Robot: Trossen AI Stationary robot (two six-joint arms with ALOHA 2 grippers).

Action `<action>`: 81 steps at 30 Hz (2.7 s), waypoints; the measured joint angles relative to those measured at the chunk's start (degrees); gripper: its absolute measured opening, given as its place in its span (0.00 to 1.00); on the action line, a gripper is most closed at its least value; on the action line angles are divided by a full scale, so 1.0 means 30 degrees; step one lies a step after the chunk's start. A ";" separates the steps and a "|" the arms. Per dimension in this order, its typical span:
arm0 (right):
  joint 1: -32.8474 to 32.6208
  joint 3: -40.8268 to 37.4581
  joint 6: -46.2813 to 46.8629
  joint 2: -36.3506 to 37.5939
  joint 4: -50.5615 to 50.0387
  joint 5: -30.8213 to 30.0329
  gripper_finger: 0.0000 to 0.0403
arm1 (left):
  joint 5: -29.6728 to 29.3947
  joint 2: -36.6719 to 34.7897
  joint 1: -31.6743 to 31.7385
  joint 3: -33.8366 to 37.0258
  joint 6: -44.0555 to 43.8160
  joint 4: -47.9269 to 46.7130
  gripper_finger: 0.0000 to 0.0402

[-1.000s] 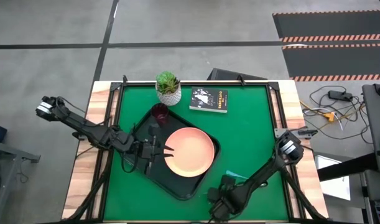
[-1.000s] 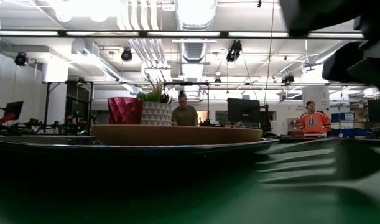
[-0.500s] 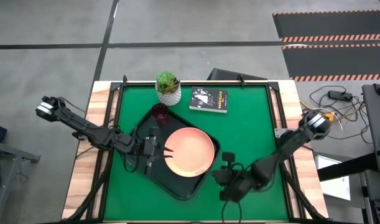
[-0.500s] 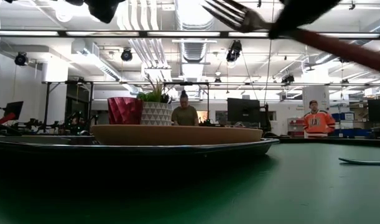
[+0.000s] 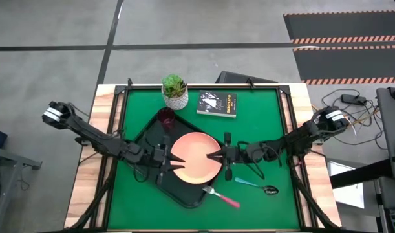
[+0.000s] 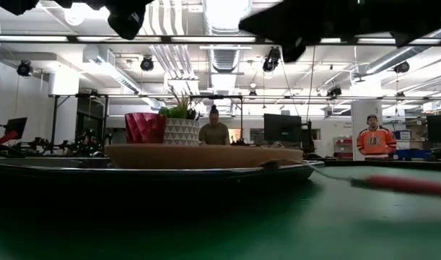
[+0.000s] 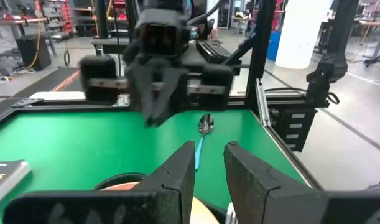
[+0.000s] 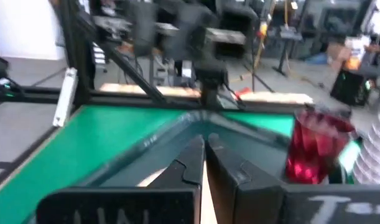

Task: Pick and place plate/cup/fork/spoon on tray
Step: Put the pink fork on the black tray to the bottom of the red cup

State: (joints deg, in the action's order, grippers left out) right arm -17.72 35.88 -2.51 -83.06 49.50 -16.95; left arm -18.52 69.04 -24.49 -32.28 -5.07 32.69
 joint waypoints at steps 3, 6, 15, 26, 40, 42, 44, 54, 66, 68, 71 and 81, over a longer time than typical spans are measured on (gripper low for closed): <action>0.0132 -0.0269 0.0185 0.0045 -0.0005 0.0174 0.02 | -0.0111 0.0806 -0.0007 -0.0148 -0.0739 -0.0009 0.17; -0.0041 -0.0336 0.0509 0.0310 -0.0812 0.0283 0.02 | -0.0368 0.1509 -0.0018 -0.0265 -0.1427 -0.0057 0.17; -0.2140 0.1424 0.3478 0.1433 -0.8901 0.0137 0.02 | -0.0502 0.2110 -0.0051 -0.0276 -0.1717 0.0023 0.17; -0.4835 0.4464 0.7512 0.0057 -1.4725 -0.0764 0.02 | -0.0502 0.2051 -0.0058 -0.0268 -0.1709 -0.0051 0.17; -0.7023 1.1385 1.2959 -0.5128 -2.3176 -0.0838 0.02 | -0.0502 0.2051 -0.0051 -0.0142 -0.1687 -0.0073 0.17; -0.7184 1.2835 1.4101 -0.6159 -2.4817 -0.0846 0.02 | -0.0500 0.2051 -0.0052 -0.0091 -0.1673 -0.0103 0.17; -0.7270 1.4110 1.5480 -0.7150 -2.6618 -0.0857 0.02 | -0.0499 0.2051 -0.0051 -0.0086 -0.1339 -0.0058 0.17; -0.7439 1.7218 1.9615 -0.9871 -2.8422 -0.0481 0.15 | -0.0499 0.2051 -0.0036 -0.0152 0.1626 -0.0044 0.17; -0.7547 1.7194 2.1897 -1.1701 -2.8307 -0.2221 0.50 | -0.0495 0.2051 0.0000 -0.0159 0.4453 -0.0051 0.17; -0.7554 1.7272 2.2090 -1.2020 -2.8171 -0.2475 0.52 | -0.0495 0.2051 0.0015 -0.0159 0.4864 -0.0037 0.17; -0.7561 1.7292 2.2419 -1.2195 -2.8091 -0.2566 0.53 | -0.0495 0.2051 0.0018 -0.0211 0.5321 -0.0046 0.17; -0.7540 1.7133 2.2332 -1.2182 -2.8924 -0.3956 0.47 | -0.0495 0.2051 0.0037 -0.0378 0.5460 -0.0038 0.17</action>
State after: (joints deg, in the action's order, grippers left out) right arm -40.34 87.28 64.49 -119.61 -37.27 -28.82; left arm -20.01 75.20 -24.38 -33.41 11.31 32.57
